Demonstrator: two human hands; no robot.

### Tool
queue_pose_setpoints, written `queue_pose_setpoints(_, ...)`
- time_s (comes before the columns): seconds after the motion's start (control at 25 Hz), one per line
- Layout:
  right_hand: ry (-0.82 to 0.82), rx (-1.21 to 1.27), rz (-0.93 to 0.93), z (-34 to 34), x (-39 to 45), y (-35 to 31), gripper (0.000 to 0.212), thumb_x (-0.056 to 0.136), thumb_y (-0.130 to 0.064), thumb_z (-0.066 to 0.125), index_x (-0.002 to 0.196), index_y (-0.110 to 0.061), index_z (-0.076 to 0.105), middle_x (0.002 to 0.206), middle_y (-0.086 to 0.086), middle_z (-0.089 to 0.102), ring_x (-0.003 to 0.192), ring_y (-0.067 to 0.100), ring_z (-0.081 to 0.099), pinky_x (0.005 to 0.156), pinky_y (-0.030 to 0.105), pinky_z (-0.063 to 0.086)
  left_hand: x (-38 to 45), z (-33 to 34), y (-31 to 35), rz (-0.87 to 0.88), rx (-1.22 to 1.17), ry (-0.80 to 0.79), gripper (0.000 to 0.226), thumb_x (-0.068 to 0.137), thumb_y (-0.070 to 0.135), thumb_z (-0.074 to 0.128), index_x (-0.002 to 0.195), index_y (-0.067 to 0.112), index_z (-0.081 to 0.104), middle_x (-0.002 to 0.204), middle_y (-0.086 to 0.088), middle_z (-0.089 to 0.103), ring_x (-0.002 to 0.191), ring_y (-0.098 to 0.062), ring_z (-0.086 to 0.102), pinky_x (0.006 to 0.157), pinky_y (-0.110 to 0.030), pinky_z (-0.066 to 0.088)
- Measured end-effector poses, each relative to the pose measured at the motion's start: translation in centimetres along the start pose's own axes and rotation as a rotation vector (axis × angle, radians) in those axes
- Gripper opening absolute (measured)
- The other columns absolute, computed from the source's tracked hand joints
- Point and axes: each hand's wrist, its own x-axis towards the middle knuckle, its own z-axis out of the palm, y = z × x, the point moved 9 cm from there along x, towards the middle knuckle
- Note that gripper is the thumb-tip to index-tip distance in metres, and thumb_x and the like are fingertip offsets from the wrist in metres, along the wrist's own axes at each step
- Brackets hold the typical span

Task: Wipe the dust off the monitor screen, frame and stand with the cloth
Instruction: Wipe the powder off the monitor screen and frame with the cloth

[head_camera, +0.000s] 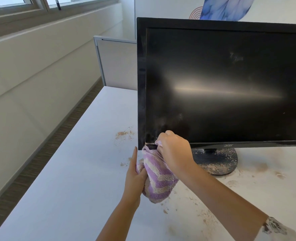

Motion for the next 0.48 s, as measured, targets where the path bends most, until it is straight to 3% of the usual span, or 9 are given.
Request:
queue_pose_setpoints(0.12, -0.036, -0.026, -0.014, 0.8, 0.7, -1.1, 0.018, 0.089, -0.008, 0.056, 0.106, -0.012, 0.060, 0.099, 0.006, 0.056, 0.064, 0.016, 0.040, 0.045, 0.022, 0.018, 0.3, -0.1, 0.4, 0.028, 0.059, -0.008, 0.055, 0.088, 0.042, 0.048, 0.137, 0.048, 0.024, 0.145, 0.005, 0.039, 0.127, -0.022, 0.044, 0.097, -0.041, 0.045)
queue_pose_setpoints(0.32, -0.050, -0.070, -0.049, 1.9, 1.4, -2.9, 0.018, 0.087, -0.001, 0.058, 0.103, -0.009, 0.059, 0.085, 0.006, 0.041, 0.051, 0.010, 0.024, 0.044, 0.023, 0.017, 0.5, -0.5, 0.8, 0.023, 0.076, -0.054, 0.053, 0.092, 0.028, 0.051, 0.141, 0.031, 0.031, 0.139, -0.002, 0.048, 0.122, -0.024, 0.049, 0.098, -0.047, 0.045)
queue_pose_setpoints(0.4, -0.061, -0.048, -0.050, 2.0, 1.9, -3.0, 0.019, 0.087, -0.001, 0.058, 0.103, -0.009, 0.061, 0.083, 0.003, 0.037, 0.051, 0.012, 0.030, 0.046, 0.022, 0.023, 0.3, -0.6, 0.9, 0.023, 0.092, -0.057, 0.054, 0.091, 0.028, 0.051, 0.141, 0.029, 0.031, 0.138, -0.003, 0.048, 0.122, -0.026, 0.049, 0.098, -0.049, 0.045)
queue_pose_setpoints(0.48, -0.094, 0.030, -0.030, 2.3, 2.1, -2.4, 0.017, 0.089, -0.007, 0.056, 0.103, -0.013, 0.065, 0.085, 0.002, 0.044, 0.061, 0.016, 0.047, 0.054, 0.021, 0.033, 0.3, -0.5, 0.9, 0.022, 0.115, -0.054, 0.054, 0.091, 0.030, 0.051, 0.141, 0.031, 0.030, 0.139, -0.002, 0.047, 0.123, -0.026, 0.048, 0.099, -0.048, 0.044)
